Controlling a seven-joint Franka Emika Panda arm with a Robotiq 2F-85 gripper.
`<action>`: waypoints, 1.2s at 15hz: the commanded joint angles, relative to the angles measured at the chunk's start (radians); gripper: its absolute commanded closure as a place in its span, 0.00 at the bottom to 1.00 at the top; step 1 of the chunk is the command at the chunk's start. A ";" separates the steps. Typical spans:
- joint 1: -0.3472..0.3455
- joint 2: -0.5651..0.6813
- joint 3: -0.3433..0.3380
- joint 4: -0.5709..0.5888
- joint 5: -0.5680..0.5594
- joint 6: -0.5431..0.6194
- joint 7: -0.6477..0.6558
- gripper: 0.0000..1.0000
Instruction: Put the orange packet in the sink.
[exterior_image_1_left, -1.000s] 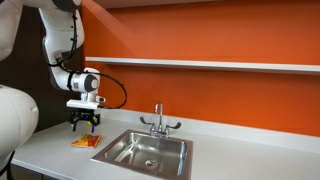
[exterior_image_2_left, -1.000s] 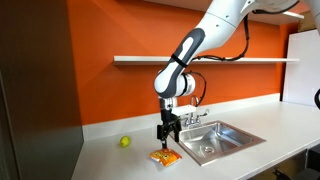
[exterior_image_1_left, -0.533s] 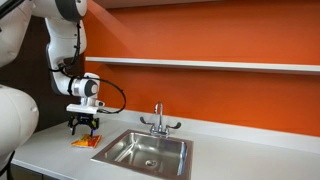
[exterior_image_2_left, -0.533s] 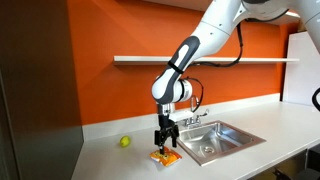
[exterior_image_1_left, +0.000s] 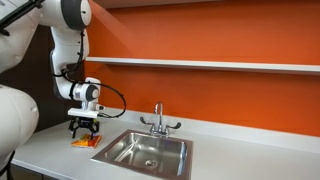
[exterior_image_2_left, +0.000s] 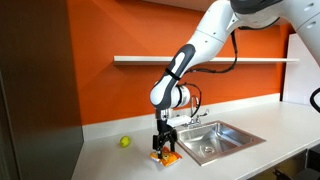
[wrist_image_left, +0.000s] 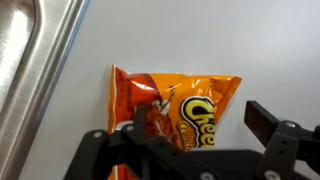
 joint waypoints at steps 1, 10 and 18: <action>-0.004 0.029 0.004 0.039 -0.016 0.006 0.007 0.00; -0.006 0.051 -0.004 0.067 -0.018 0.004 0.009 0.00; -0.007 0.066 -0.009 0.077 -0.018 0.004 0.010 0.00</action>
